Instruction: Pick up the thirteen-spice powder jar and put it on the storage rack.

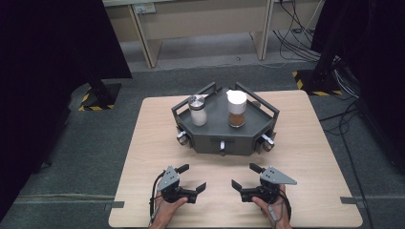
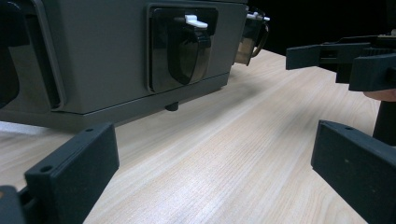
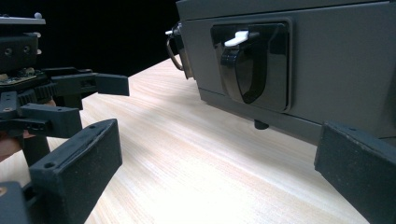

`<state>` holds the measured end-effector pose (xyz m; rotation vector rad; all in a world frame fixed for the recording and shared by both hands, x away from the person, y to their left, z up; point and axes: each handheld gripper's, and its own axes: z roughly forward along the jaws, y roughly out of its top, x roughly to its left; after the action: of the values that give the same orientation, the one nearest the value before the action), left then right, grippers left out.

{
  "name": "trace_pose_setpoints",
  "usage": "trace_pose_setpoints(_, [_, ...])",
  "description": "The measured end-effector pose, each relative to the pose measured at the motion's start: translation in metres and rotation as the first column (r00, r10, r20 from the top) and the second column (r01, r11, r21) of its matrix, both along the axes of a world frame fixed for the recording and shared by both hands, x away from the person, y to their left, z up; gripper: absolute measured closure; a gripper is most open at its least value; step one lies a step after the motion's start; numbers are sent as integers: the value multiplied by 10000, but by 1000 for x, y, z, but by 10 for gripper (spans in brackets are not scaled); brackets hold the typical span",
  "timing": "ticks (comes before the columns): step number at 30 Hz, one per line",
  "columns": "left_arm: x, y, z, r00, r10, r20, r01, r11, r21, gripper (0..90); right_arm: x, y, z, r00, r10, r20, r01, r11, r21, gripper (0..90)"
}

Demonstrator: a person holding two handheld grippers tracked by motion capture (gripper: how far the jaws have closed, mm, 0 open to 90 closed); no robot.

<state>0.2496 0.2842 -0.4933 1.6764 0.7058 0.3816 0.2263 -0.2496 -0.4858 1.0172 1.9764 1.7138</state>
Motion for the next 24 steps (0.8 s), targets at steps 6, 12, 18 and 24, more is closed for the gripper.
trace_pose_setpoints(6, [0, 0, 0, 10000, -5, -5, 5, 10000, 17, 3, -3, -2, -1, 10000, -64, 9, 65, 10000, -13, 11])
trace_pose_setpoints(12, [0, 0, 0, 10000, -6, 4, 6, 10000, 15, 3, -4, -3, -1, 9999, -107, 0, 107, 9999, -21, 11])
trace_pose_setpoints(18, [0, -1, 0, 10000, -9, -5, 9, 10000, 29, 3, -6, -5, -2, 9999, -143, -15, 143, 9999, -29, 11])
trace_pose_setpoints(24, [0, 0, 0, 10000, -2, -3, 2, 10000, 6, 3, -7, -6, -3, 9999, -160, -44, 160, 9999, -26, 11])
